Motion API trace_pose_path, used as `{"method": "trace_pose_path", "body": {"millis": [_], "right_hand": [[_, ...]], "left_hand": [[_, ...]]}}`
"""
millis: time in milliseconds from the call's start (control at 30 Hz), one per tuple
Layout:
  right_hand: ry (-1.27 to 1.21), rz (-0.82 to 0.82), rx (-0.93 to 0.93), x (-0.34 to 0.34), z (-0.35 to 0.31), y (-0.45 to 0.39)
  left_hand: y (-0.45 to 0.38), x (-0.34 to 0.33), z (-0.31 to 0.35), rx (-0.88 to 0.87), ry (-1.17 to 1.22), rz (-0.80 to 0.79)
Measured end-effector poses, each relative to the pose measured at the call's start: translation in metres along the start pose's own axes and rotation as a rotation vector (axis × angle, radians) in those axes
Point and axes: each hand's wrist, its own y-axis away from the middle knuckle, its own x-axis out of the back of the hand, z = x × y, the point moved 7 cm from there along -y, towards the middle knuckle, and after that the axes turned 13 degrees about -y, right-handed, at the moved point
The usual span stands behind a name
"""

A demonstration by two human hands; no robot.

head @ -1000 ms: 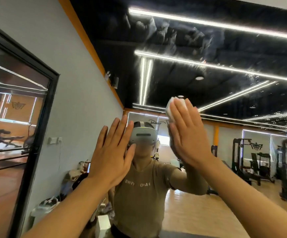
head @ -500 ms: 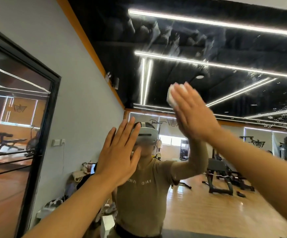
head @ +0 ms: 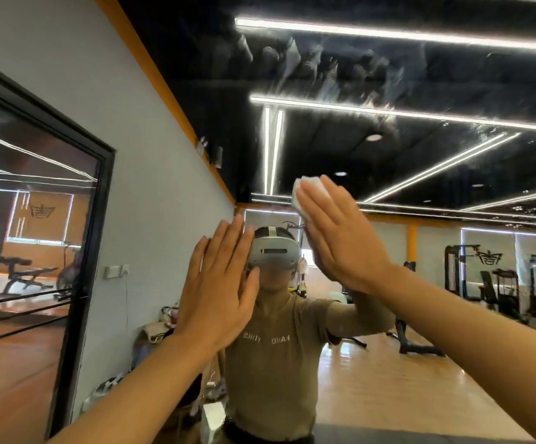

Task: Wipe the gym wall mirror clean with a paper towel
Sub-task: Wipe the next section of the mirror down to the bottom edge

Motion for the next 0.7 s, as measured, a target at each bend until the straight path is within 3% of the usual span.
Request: {"method": "trace_pose_path", "body": {"millis": [167,300,400,533,700], "right_hand": [[-0.014,-0.157,0.147,-0.035,-0.036,0.083],[0.016,-0.264,0.296,-0.029,-0.036,0.086],[0.045,-0.299,0.307,-0.022,-0.022,0.068],[0.036,-0.117,0.182,0.006,0.002,-0.006],[0.02,0.165,-0.198,0.054,0.051,-0.112]], "left_hand": [[0.018,-0.01,-0.021,0.009,-0.067,-0.01],[0.031,-0.018,-0.03,0.014,-0.072,-0.035],[0.032,-0.018,-0.031,-0.009,-0.075,-0.032],[0.032,-0.018,-0.03,-0.018,-0.1,-0.015],[0.033,-0.017,-0.034,-0.069,-0.138,-0.014]]}}
